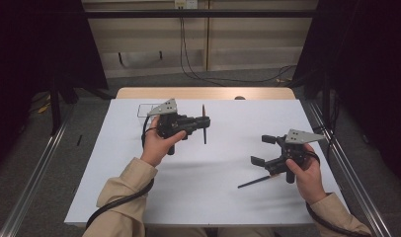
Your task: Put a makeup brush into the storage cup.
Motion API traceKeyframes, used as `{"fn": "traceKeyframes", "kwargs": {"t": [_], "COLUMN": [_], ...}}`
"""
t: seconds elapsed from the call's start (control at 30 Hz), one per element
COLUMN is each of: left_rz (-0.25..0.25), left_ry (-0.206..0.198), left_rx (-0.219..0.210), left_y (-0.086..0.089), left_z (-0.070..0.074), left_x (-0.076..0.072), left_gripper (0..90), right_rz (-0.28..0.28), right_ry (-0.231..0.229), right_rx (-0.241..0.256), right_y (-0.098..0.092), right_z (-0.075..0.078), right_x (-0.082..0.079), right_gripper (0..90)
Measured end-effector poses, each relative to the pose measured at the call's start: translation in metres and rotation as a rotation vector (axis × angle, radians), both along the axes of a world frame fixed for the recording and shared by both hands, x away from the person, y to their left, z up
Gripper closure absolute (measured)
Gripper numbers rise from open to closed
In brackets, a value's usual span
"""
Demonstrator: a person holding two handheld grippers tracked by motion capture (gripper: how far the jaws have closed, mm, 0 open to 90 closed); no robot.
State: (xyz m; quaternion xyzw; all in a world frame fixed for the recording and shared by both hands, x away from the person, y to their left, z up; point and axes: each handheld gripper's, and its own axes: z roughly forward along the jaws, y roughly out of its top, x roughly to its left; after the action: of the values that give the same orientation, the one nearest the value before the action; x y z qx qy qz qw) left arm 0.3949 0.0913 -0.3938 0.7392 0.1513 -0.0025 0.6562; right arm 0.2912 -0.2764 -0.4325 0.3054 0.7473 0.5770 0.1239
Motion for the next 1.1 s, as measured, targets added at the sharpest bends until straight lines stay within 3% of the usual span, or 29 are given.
{"fn": "traceKeyframes", "kwargs": {"t": [0.53, 1.1], "left_rz": [0.022, 0.038], "left_ry": [-0.002, -0.001], "left_rx": [0.007, 0.01], "left_y": [0.008, 0.012], "left_z": [0.002, 0.002], "left_x": [0.0, 0.001], "left_gripper": [83.0, 83.0], "right_rz": [-0.034, -0.043], "right_ry": [-0.019, -0.033], "right_rx": [-0.059, -0.056], "right_y": [-0.021, -0.035], "right_z": [-0.005, -0.006], "right_x": [-0.02, -0.032], "right_gripper": [1.0, 1.0]}}
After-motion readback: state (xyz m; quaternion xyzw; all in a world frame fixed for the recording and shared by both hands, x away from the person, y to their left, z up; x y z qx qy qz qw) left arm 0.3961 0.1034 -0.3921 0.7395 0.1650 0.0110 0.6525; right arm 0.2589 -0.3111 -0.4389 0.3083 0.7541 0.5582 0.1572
